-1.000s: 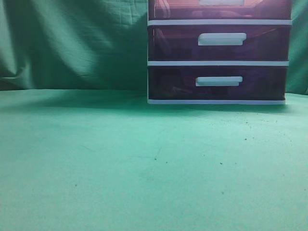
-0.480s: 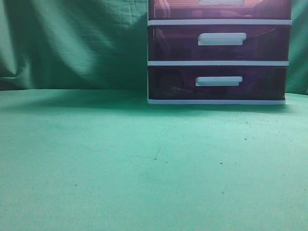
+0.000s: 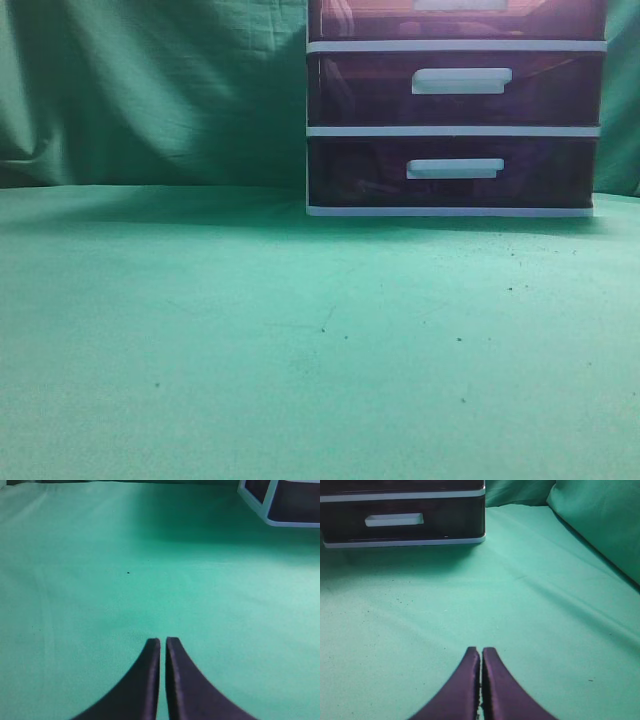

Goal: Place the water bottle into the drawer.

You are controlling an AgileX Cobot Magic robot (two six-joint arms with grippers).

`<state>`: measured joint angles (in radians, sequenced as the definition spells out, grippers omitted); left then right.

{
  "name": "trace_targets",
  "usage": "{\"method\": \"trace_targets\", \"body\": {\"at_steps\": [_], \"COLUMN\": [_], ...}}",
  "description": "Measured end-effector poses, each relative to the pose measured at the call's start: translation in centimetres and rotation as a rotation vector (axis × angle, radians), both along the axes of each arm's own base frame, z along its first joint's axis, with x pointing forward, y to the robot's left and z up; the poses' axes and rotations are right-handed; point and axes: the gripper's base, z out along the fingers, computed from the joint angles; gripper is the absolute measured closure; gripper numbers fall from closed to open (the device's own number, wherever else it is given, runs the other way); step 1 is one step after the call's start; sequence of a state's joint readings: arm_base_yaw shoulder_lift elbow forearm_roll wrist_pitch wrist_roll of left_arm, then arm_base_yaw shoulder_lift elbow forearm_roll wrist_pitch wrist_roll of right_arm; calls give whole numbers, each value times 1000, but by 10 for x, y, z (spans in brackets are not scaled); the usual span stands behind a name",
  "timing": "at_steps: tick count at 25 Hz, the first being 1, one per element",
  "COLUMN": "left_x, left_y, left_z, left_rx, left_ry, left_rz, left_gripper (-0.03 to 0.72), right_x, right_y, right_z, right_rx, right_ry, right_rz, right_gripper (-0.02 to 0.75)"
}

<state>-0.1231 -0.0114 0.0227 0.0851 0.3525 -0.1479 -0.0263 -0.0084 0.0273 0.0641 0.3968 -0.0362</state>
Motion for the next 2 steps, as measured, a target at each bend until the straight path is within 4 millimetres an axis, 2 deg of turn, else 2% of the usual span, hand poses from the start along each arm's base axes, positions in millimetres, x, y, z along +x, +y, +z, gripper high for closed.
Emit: {"method": "trace_targets", "body": {"at_steps": [2], "left_x": [0], "left_y": [0], "left_z": [0], "left_rx": [1], "left_ry": [0], "left_rz": [0], "left_gripper": [688], "right_x": [0], "right_y": [0], "right_z": [0], "right_rx": [0], "right_ry": [0], "right_rz": [0], "right_gripper": [738]}}
